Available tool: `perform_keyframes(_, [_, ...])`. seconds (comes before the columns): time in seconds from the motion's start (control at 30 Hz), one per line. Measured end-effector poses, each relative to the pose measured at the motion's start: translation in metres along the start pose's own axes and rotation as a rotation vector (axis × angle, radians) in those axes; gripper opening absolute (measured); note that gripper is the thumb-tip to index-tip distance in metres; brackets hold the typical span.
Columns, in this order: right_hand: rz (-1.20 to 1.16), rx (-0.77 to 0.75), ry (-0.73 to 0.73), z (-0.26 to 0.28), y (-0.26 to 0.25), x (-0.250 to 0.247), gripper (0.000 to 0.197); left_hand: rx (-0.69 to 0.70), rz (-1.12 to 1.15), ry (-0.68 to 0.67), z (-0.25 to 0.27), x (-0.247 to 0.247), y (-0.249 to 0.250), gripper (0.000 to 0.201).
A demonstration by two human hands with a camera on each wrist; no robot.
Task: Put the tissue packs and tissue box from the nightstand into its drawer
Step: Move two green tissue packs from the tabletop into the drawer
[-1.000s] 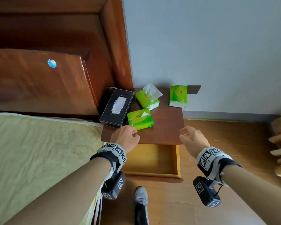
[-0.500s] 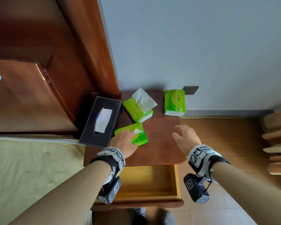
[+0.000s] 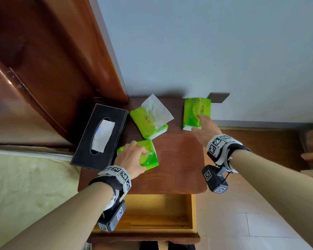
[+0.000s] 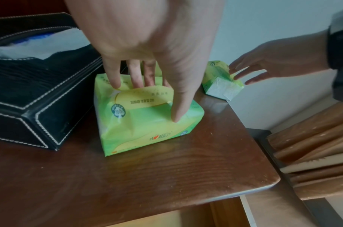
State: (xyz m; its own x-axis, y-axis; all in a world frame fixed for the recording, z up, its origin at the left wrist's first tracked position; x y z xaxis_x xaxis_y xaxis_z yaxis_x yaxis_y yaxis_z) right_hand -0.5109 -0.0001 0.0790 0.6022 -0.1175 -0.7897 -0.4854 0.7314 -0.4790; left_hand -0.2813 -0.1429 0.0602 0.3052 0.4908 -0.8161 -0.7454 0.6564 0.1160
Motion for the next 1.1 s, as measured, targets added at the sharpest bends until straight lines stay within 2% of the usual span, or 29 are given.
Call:
perform_keyframes(0.2, [-0.058, 0.063, -0.074, -0.012, 0.018, 0.026, 0.068, 0.025, -0.083, 0.010, -0.002, 0.012, 0.000, 0.054])
perform_keyframes(0.3, [-0.083, 0.069, -0.063, -0.004, 0.024, 0.034, 0.067, 0.032, -0.140, -0.009, 0.002, 0.015, 0.002, 0.047])
perform_keyframes(0.4, [-0.092, 0.072, -0.033, 0.013, 0.028, 0.039, 0.055, 0.046, -0.158, -0.002, 0.010, 0.017, 0.005, 0.041])
perform_keyframes(0.5, [-0.091, 0.110, -0.003, 0.033, 0.038, 0.042, 0.054, 0.047, -0.087, 0.011, 0.022, 0.017, 0.007, 0.044])
perform_keyframes(0.6, [-0.061, 0.114, -0.083, 0.047, 0.044, 0.050, 0.041, 0.009, 0.023, 0.020, 0.032, 0.015, 0.004, 0.041])
perform_keyframes(0.67, [-0.061, 0.078, -0.111, 0.052, 0.043, 0.053, 0.031, -0.046, 0.037, 0.006, 0.037, 0.018, -0.002, 0.027])
perform_keyframes(0.77, [-0.064, 0.018, -0.135, 0.059, 0.039, 0.059, 0.027, -0.083, 0.033, 0.001, 0.041, 0.022, -0.009, 0.022])
perform_keyframes(0.87, [0.010, -0.067, -0.064, 0.064, 0.029, 0.055, 0.035, -0.080, 0.062, 0.046, 0.046, 0.021, -0.014, 0.025])
perform_keyframes(1.0, [0.191, -0.159, 0.074, 0.070, 0.015, 0.043, 0.070, 0.027, 0.144, 0.244, 0.052, 0.004, -0.012, 0.028])
perform_keyframes(1.1, [0.239, -0.199, 0.092, 0.072, 0.013, 0.048, 0.074, 0.100, 0.071, 0.359, 0.051, -0.003, -0.009, 0.042])
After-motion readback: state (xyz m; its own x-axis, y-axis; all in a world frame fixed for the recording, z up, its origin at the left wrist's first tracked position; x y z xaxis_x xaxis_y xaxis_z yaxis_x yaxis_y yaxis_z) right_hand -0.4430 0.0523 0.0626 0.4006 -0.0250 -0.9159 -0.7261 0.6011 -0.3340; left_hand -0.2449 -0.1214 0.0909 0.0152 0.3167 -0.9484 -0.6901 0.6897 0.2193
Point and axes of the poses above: each hand's wrist, its own z-axis away from the middle knuckle, its own x-axis out of the palm, y = z × x, the point moved 10 cm from there along -z, towards the middle knuckle, and after that the axes turned 13 degrees about -x, right-handed, at the moved point
